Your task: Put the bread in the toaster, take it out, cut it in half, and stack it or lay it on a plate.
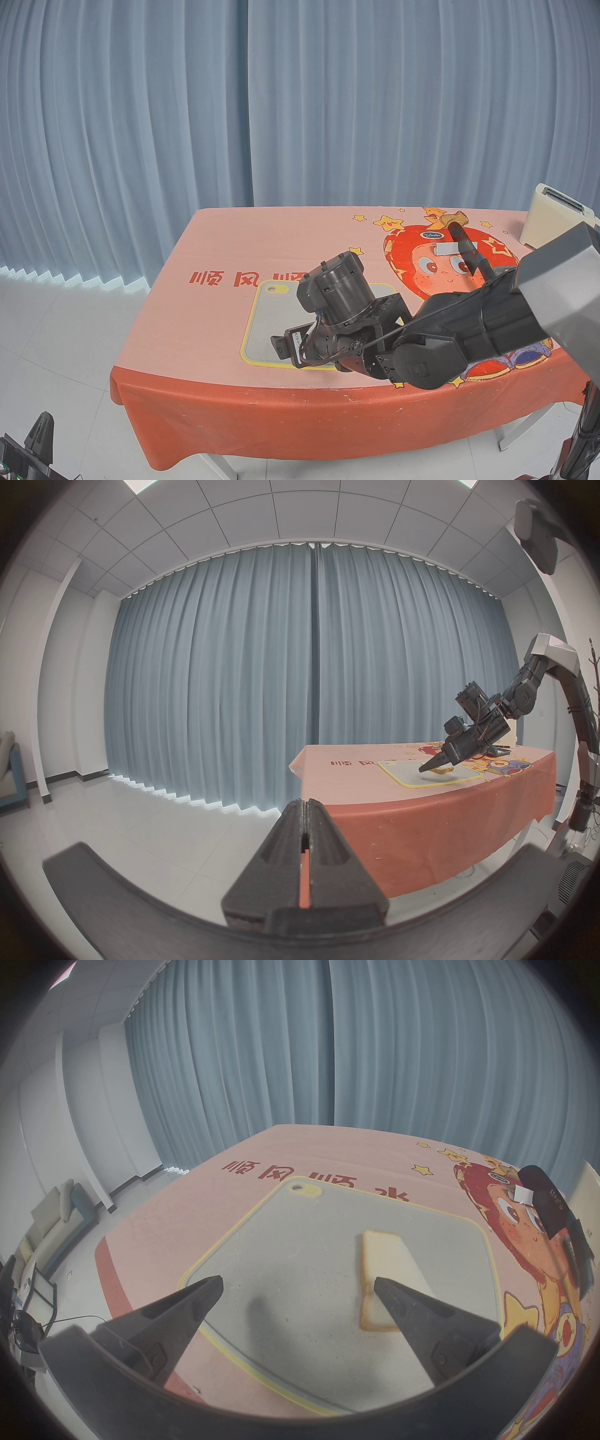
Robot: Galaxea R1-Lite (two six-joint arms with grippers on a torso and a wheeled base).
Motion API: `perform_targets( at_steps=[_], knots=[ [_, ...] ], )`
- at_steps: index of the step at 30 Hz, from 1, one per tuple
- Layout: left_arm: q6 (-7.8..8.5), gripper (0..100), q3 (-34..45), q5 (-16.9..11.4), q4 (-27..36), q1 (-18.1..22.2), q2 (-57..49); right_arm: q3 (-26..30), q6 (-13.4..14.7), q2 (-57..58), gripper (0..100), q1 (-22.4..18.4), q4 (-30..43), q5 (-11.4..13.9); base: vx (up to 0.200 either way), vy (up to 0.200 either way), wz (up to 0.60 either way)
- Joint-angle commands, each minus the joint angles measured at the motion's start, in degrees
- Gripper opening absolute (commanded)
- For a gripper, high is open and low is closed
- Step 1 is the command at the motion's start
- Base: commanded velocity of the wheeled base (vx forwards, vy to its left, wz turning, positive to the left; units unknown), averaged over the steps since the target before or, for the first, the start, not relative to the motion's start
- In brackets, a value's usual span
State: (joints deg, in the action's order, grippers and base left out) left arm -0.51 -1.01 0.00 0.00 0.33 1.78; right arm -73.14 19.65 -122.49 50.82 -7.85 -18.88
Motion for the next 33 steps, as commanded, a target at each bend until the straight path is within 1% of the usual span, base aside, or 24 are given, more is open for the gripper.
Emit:
perform_targets(
  at_steps=[1,9,16,33],
  knots=[
    [-0.02,0,1.01,0.09,0.00,0.02,-0.02,0.11,0.04,-0.82,100,-0.02,-0.06,-0.01,0.000,0.000,0.00],
    [-0.02,0,1.01,0.00,0.00,0.02,-0.02,0.55,0.12,-1.35,100,0.24,-0.06,-0.01,0.000,0.000,0.00],
    [-0.02,0,1.01,0.00,0.00,0.02,-0.02,0.63,1.18,-1.35,100,0.42,0.03,-0.19,0.000,0.000,0.00],
    [-0.02,0,1.01,0.00,0.00,0.02,0.07,0.46,1.18,1.55,100,0.42,0.03,-0.45,0.000,0.000,0.00]
  ],
)
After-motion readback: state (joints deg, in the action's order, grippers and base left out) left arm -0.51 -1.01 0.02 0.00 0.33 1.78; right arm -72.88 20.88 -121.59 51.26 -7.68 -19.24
